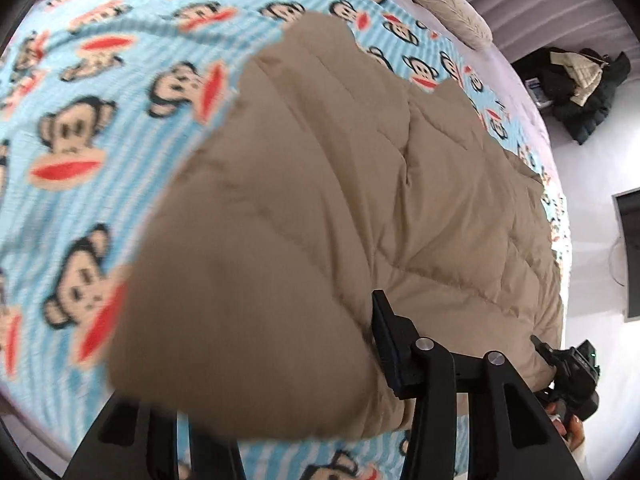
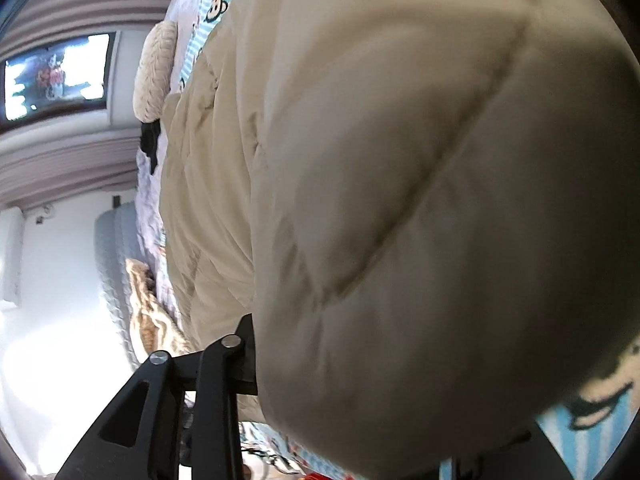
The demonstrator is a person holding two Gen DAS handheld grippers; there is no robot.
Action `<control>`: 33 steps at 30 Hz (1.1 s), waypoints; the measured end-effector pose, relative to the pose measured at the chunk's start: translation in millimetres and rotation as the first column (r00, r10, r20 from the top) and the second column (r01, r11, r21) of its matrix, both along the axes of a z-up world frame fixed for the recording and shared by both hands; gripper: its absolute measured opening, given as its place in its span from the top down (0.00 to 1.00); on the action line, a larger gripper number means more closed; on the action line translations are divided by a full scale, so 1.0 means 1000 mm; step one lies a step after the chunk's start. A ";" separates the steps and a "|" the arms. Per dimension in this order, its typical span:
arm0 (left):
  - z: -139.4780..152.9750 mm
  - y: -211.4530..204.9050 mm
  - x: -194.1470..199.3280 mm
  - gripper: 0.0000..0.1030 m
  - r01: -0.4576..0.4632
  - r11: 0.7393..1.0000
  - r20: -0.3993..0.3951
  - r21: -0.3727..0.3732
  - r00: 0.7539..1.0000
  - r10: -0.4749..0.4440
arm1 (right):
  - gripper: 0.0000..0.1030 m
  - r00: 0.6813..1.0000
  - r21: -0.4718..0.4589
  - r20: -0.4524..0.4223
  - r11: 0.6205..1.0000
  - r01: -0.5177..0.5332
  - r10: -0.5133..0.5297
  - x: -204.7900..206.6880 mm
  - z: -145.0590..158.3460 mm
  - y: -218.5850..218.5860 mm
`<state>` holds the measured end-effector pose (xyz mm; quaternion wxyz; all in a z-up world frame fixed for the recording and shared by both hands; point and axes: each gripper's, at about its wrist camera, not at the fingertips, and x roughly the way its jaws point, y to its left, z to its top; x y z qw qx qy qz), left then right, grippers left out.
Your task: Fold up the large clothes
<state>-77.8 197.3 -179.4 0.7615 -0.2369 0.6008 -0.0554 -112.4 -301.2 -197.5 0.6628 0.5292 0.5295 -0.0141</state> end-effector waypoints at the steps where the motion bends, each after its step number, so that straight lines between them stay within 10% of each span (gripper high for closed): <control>1: 0.007 0.003 -0.003 0.52 -0.012 0.999 0.004 0.038 1.000 0.012 | 0.58 1.000 -0.011 -0.007 1.000 -0.009 0.009 -0.002 0.001 0.000; 14: 0.076 0.031 -0.029 0.52 -0.126 0.955 0.131 0.270 0.987 0.093 | 0.46 0.974 -0.305 -0.127 0.926 -0.221 0.190 -0.010 0.062 0.024; 18: 0.066 0.027 -0.014 0.52 -0.111 0.944 0.150 0.312 0.987 0.066 | 0.76 0.963 -0.384 -0.113 0.883 -0.271 0.246 -0.025 0.082 0.027; 27: -0.012 0.016 0.011 0.43 0.023 0.917 -0.027 0.399 1.000 -0.014 | 0.79 0.980 -0.578 -0.122 0.792 -0.197 0.155 -0.024 0.099 0.005; 33: -0.003 0.029 0.005 0.36 0.029 0.911 -0.075 0.411 0.997 0.002 | 0.79 0.965 -0.503 -0.248 0.840 -0.206 0.087 -0.034 0.060 -0.031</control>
